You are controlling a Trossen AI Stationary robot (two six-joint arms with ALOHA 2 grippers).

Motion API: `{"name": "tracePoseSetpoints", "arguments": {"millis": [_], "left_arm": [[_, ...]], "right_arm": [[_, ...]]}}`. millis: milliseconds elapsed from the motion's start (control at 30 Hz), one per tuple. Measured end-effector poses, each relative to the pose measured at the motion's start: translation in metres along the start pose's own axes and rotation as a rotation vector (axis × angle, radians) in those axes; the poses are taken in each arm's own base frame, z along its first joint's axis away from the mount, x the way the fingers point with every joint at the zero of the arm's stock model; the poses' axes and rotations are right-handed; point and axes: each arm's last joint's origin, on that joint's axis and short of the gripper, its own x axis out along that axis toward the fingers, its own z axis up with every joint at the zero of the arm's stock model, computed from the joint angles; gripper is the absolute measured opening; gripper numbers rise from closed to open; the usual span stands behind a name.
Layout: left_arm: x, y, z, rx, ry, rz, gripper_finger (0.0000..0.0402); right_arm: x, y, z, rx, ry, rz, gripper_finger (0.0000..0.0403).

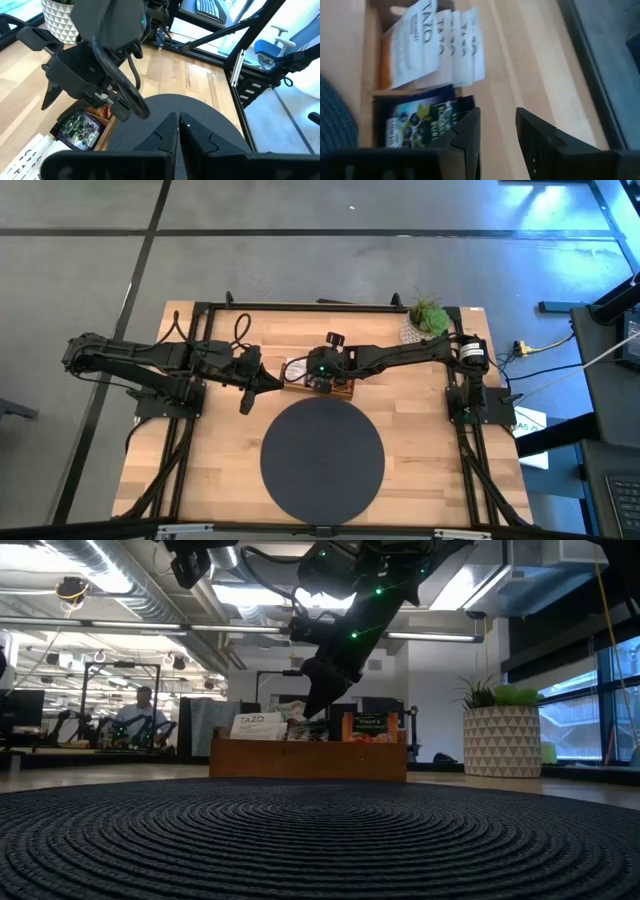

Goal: Pick & Place Tea
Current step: Adjust the orange tea bags in the wooden organizer

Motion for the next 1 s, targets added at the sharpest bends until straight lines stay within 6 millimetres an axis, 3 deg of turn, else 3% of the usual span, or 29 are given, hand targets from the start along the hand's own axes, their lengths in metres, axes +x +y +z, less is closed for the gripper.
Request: {"name": "tracePoseSetpoints", "arguments": {"millis": [400, 667, 1000], "left_arm": [[0.0, 0.0, 0.0, 0.002, 0.0, 0.0, 0.0013], [0.0, 0.0, 0.0, 0.003, 0.001, -0.002, 0.0012], [0.0, 0.0, 0.0, 0.018, 0.0, 0.0, 0.0015]], "right_arm": [[0.01, 0.008, -0.006, -0.009, 0.034, 0.035, 0.0126], [0.002, 0.028, -0.004, -0.027, 0.014, 0.1, 0.0126], [-0.001, 0.031, -0.005, -0.043, 0.026, -0.01, 0.0126]]}}
